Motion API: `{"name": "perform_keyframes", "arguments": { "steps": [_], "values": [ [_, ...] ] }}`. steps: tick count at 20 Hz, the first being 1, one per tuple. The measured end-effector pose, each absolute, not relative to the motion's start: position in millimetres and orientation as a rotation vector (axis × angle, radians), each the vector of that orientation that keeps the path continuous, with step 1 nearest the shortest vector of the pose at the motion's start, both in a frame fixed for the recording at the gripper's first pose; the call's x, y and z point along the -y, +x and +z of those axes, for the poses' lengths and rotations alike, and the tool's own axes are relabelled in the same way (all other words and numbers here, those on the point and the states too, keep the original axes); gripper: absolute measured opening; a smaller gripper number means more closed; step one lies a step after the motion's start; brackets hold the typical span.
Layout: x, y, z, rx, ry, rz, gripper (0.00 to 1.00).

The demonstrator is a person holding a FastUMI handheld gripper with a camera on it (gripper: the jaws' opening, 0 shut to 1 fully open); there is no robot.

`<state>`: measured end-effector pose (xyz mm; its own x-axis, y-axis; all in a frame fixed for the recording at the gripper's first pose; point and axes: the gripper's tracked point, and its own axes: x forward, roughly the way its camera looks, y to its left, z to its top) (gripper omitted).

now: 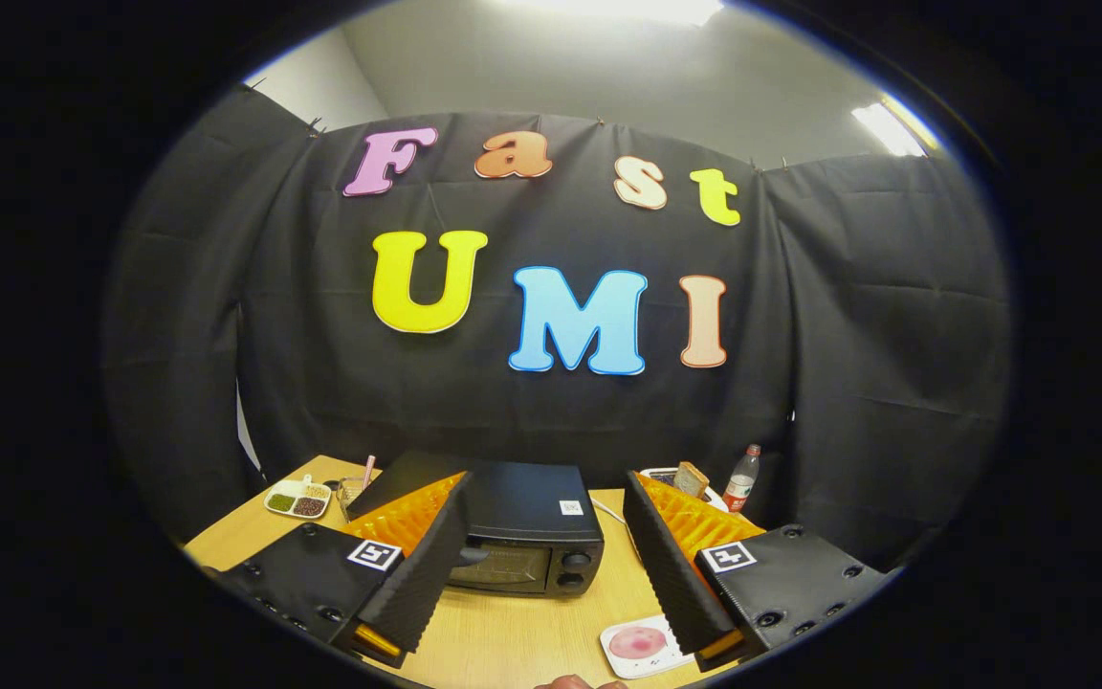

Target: Open the toaster oven, put the food inside, and close the toaster oven door.

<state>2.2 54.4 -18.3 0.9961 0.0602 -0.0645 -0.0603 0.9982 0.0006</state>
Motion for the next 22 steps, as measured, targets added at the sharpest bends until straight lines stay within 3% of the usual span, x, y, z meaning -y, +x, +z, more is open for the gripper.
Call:
{"name": "perform_keyframes", "arguments": {
  "steps": [22],
  "values": [
    [-149.0, 107.9, -128.4, -0.314, -0.009, 0.166, 0.98]
  ]
}}
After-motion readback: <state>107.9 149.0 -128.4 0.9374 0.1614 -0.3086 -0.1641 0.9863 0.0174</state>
